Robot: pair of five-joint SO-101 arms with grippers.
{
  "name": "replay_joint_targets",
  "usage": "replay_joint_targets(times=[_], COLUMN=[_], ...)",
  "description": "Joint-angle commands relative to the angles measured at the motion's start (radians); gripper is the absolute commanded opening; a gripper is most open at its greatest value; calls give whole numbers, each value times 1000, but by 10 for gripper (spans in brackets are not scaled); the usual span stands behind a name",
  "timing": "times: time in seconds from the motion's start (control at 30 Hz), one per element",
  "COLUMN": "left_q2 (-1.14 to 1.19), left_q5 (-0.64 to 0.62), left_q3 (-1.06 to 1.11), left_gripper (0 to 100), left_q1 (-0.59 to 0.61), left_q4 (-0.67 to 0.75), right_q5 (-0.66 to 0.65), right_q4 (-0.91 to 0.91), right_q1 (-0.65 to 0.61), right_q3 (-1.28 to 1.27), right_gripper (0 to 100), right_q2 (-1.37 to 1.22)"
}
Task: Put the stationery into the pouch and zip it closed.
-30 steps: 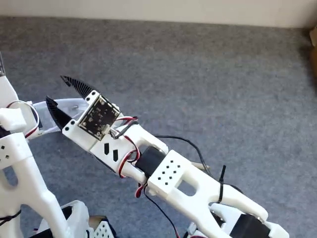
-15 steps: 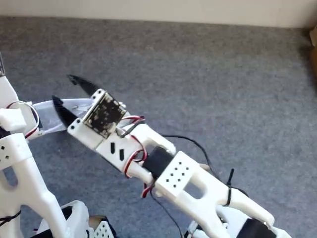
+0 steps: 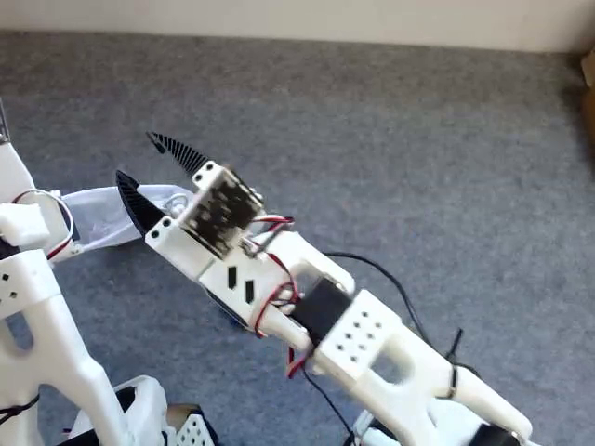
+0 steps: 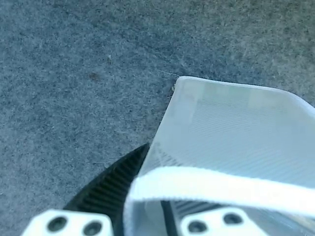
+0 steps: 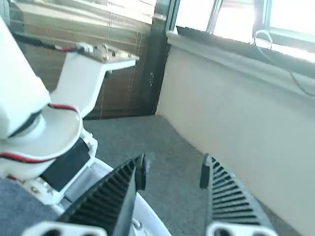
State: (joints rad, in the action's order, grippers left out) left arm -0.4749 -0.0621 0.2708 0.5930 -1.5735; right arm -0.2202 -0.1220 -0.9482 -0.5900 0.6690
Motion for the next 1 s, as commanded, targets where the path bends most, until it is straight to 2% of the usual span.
replay_joint_targets(times=[0.0, 0.53, 0.7, 0.97], left_q2=[31, 31, 31, 31], left_q5=[-9, -9, -9, -11], left_q3=[31, 31, 31, 31], left_gripper=[7, 7, 7, 7], left_q1=[-15, -15, -15, -15], left_q4=[15, 18, 20, 20], right_q5=[-6, -6, -12, -12], right_q4=[-76, -487, -518, -771], right_q1=[8, -7, -4, -1], right_q3=[35, 272, 275, 275], right_gripper=[170, 170, 170, 170], right_q2=[125, 225, 225, 232])
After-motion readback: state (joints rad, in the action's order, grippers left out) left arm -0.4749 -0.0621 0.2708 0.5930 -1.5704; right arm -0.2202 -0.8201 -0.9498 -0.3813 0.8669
